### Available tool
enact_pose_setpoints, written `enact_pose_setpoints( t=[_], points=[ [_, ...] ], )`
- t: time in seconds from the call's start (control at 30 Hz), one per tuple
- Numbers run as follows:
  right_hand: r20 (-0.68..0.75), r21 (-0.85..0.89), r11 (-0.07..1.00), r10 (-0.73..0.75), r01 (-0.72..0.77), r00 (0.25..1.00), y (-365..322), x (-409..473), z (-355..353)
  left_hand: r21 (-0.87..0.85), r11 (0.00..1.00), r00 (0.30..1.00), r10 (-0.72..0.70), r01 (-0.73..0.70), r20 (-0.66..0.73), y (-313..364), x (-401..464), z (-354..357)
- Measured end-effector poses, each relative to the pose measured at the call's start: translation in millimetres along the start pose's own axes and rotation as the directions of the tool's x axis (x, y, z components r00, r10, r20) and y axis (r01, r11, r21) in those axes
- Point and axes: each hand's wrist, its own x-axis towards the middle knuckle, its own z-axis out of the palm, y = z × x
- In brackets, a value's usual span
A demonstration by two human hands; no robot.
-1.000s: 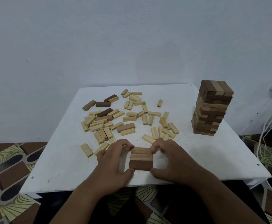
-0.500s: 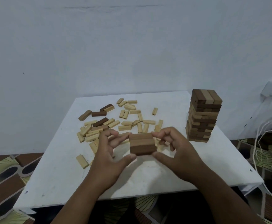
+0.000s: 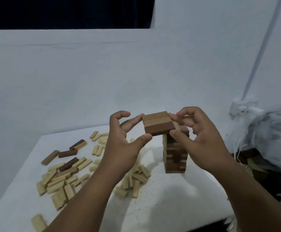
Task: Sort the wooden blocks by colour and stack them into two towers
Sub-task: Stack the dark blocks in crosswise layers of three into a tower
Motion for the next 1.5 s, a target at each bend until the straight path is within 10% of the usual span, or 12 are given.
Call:
enact_pose_setpoints(
  t=[1.27,1.5],
  points=[
    [-0.064,-0.172,0.978,0.11,-0.119,0.992,85.4,23.8,-26.9,0.034,0.99,0.971,-0.14,0.136,0.195,-36.6,45.2,59.1],
    [-0.094,-0.193,0.98,0.02,-0.038,0.995,42.4,10.9,-3.2,0.047,0.996,0.995,-0.082,0.079,0.055,-24.0,18.4,26.5]
  ],
)
